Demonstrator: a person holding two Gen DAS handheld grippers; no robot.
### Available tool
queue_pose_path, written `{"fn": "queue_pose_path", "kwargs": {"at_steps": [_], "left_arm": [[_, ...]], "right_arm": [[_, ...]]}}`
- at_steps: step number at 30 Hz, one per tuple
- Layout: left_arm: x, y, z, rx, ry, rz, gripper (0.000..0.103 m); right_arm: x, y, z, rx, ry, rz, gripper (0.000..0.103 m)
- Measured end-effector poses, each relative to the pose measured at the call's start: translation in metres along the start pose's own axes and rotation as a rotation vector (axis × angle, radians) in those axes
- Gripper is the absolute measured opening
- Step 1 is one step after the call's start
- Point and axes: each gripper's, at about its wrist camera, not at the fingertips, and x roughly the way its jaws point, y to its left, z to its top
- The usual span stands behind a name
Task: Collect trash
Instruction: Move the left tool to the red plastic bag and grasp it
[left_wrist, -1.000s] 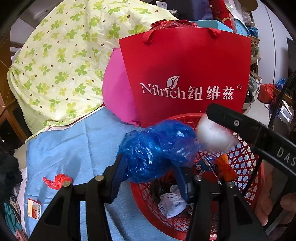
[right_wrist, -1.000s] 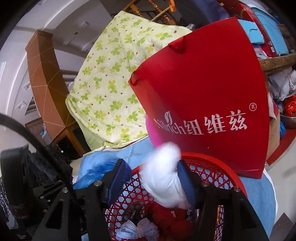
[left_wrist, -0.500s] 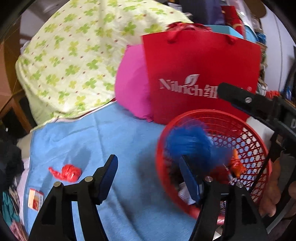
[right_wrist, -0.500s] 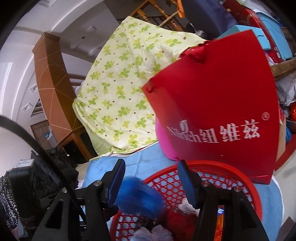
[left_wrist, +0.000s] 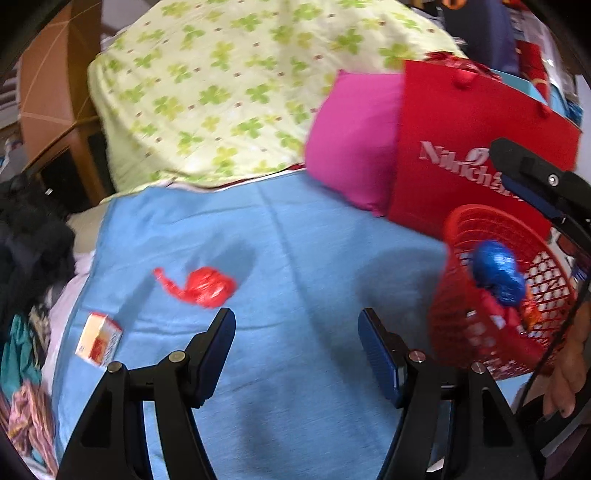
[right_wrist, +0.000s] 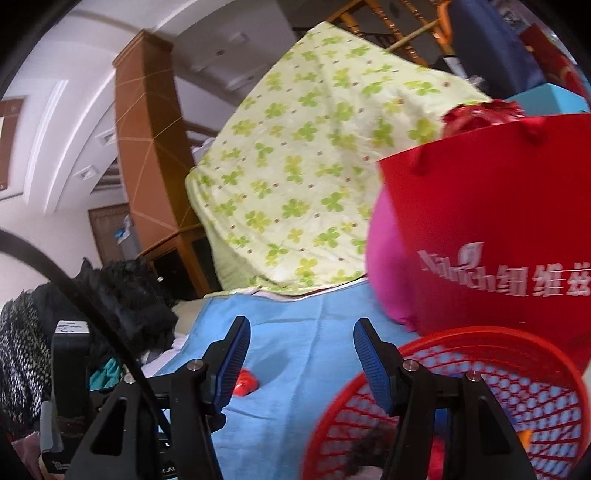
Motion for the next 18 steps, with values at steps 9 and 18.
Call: {"fn": "queue_pose_path", "kwargs": {"at_steps": [9, 18], "left_arm": [[0.016, 0.087, -0.033, -0.137, 0.08, 0.119, 0.07], [0.046, 0.137, -0.04, -0.214, 0.127, 0.153, 0.07]], "right_arm": [[0.052, 0.073, -0.028, -0.099, 0.121, 0.088, 0.063], [0.113, 0.101, -0.074, -0.166, 0.386, -0.011, 0.063]]}}
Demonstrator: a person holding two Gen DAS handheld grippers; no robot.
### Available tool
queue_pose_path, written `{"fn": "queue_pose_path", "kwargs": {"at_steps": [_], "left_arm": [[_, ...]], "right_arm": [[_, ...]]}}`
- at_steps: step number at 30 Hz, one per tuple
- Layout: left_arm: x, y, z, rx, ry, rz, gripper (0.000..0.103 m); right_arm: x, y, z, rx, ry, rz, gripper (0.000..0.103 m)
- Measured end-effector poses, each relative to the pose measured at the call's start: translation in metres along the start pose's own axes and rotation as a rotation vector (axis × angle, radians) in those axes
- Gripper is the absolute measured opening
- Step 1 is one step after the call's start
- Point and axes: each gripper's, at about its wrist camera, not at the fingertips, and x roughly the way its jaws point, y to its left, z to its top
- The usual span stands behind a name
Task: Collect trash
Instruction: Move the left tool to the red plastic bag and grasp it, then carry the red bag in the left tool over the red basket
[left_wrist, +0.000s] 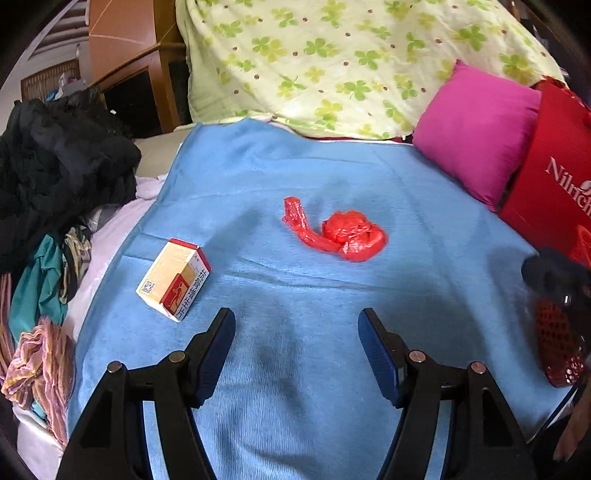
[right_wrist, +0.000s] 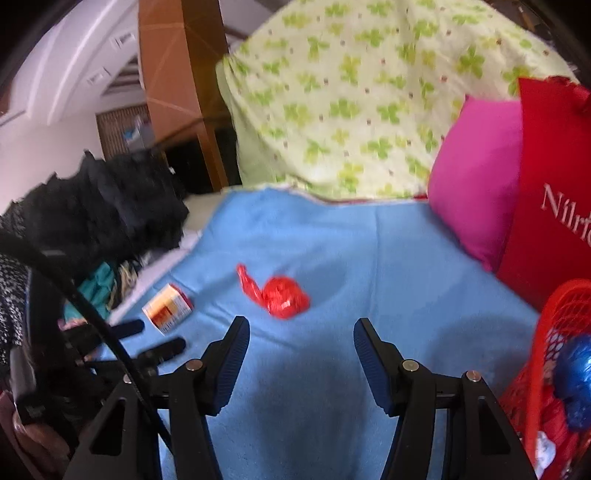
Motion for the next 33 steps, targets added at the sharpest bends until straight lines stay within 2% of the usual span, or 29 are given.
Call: {"fn": "queue_pose_path", "kwargs": {"at_steps": [8, 12, 17, 18, 20, 22, 23, 25, 26, 28, 33], "left_arm": [[0.057, -0.023, 0.033, 0.004, 0.061, -0.06, 0.072], [0.098, -0.035, 0.055, -0.026, 0.109, -0.078, 0.072], [0.148, -0.036, 0.076, -0.117, 0.17, -0.117, 0.076], [0.156, -0.035, 0.079, -0.148, 0.167, -0.142, 0.079], [0.167, -0.034, 0.082, -0.185, 0.157, -0.189, 0.08], [0.181, -0.034, 0.08, -0.226, 0.182, -0.239, 0.082], [0.183, -0.033, 0.079, -0.252, 0.188, -0.252, 0.079], [0.18, -0.033, 0.078, -0.276, 0.169, -0.291, 0.061], [0.176, -0.037, 0.078, -0.262, 0.162, -0.307, 0.047], [0.165, -0.046, 0.08, -0.189, 0.15, -0.251, 0.045], [0.132, -0.055, 0.073, -0.088, 0.134, -0.197, 0.042]], "right_arm": [[0.034, -0.03, -0.005, 0.084, 0.167, -0.086, 0.063], [0.045, -0.054, -0.009, 0.182, 0.249, -0.066, 0.063], [0.044, -0.064, -0.01, 0.169, 0.253, -0.082, 0.063], [0.044, -0.063, -0.009, 0.157, 0.251, -0.083, 0.063], [0.045, -0.061, -0.01, 0.129, 0.253, -0.088, 0.063], [0.049, -0.058, -0.009, 0.107, 0.258, -0.098, 0.063], [0.051, -0.058, -0.01, 0.1, 0.262, -0.098, 0.063], [0.053, -0.059, -0.009, 0.101, 0.266, -0.097, 0.063], [0.053, -0.059, -0.009, 0.101, 0.265, -0.098, 0.063], [0.051, -0.058, -0.009, 0.094, 0.255, -0.098, 0.063], [0.048, -0.053, -0.01, 0.068, 0.229, -0.111, 0.063]]}}
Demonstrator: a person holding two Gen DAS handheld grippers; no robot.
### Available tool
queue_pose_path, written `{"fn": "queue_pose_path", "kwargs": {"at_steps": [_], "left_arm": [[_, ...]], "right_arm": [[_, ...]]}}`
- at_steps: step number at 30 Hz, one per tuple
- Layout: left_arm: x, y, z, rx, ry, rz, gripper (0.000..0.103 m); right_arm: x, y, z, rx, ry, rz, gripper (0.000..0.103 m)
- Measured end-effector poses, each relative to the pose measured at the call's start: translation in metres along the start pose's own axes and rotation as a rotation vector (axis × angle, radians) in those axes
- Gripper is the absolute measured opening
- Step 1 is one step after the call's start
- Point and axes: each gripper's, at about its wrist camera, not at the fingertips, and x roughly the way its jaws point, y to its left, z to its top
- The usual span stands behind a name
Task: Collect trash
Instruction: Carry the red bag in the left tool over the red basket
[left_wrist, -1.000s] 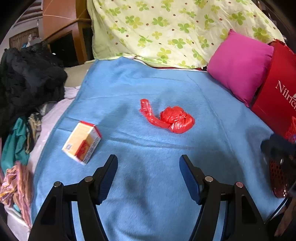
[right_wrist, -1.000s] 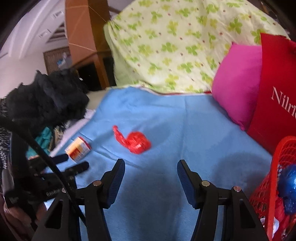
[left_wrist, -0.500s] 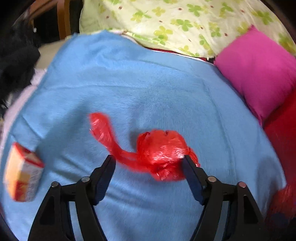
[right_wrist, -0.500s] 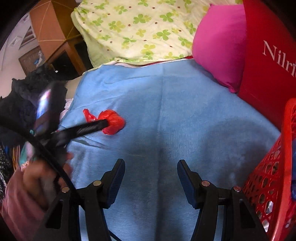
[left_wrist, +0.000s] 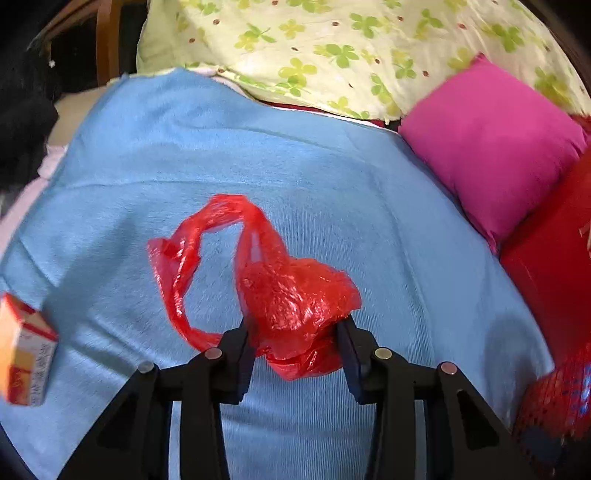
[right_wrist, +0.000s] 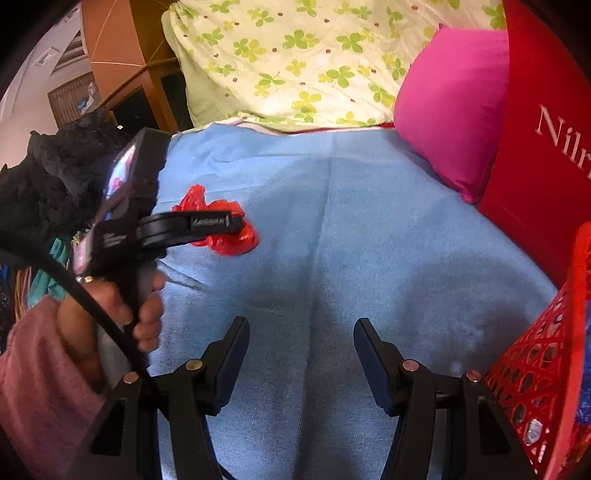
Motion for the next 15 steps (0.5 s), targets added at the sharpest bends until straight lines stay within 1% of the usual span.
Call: {"fn": "queue_pose_path", "kwargs": {"at_steps": [4, 8, 14, 15], "left_arm": [[-0.033, -0.008, -0.012, 0.053, -0.036, 0.026, 0.042], [-0.072, -0.013, -0.031, 0.092, -0.074, 0.051, 0.042], [-0.124, -0.019, -0.057, 0.146, -0.129, 0.075, 0.042], [-0.131, -0.021, -0.061, 0.151, -0.16, 0.08, 0.043]], "right_arm": [[-0.009, 0.002, 0.0, -0.006, -0.047, -0.002, 0.063], [-0.013, 0.002, 0.001, 0.005, -0.075, 0.003, 0.063], [-0.025, 0.01, 0.002, 0.005, -0.146, -0.004, 0.063], [-0.027, 0.012, 0.002, 0.002, -0.157, -0.006, 0.063]]}}
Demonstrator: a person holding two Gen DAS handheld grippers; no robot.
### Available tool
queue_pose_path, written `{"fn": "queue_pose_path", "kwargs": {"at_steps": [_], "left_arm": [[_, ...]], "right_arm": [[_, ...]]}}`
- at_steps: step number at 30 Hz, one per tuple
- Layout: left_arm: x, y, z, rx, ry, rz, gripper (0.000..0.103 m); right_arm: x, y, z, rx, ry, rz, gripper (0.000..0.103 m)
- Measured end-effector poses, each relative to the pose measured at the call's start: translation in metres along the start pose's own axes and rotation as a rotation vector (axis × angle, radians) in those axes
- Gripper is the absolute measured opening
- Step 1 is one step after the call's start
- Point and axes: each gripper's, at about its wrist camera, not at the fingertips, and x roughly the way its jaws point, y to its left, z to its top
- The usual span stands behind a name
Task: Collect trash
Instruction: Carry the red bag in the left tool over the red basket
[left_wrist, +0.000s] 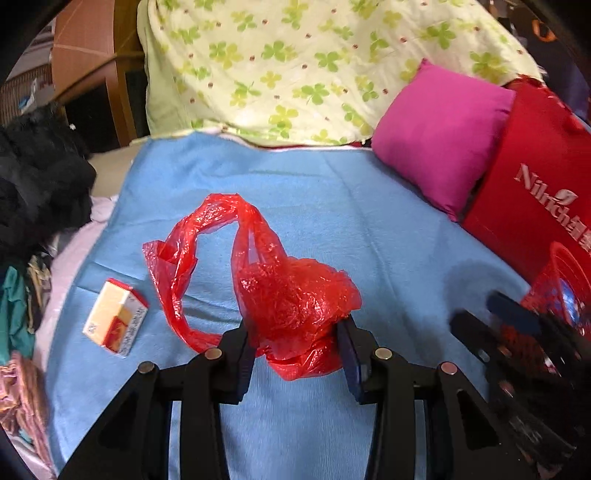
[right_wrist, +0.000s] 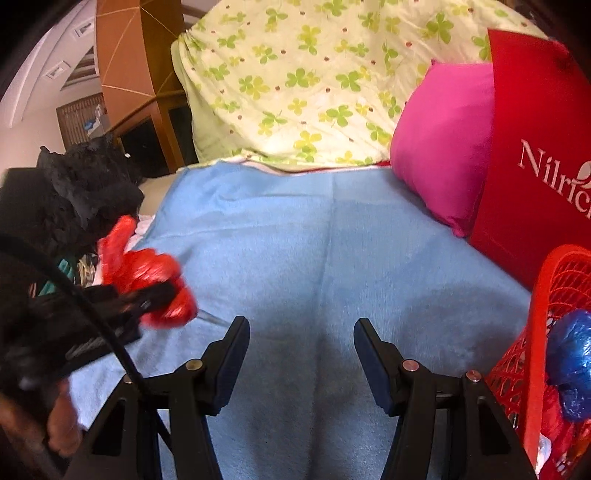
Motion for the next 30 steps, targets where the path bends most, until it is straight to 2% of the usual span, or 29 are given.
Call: {"fn": "queue_pose_path", "kwargs": {"at_steps": [6, 11, 19, 30], "left_arm": [[-0.034, -0.007, -0.005, 0.019, -0.045, -0.004, 0.043], [-0.051, -0.006, -0.006, 0.013, -0.075, -0.003, 0.043], [-0.057, -0.016, -0.01, 0.026, -0.077, -0.008, 0.043], [-0.056, -0.024, -0.01, 0.033, -0.066, -0.01, 0.043]], "right_arm": [[-0.013, 0.015, 0.0, -0.054, -0.078, -0.021, 0.063], [-0.02, 0.013, 0.003, -0.058, -0.12, -0.049, 0.063], [-0.04, -0.001, 0.01, 0.004, -0.174, -0.018, 0.063], [-0.048, 0.001, 0.011, 0.008, -0.193, 0.008, 0.063]]}}
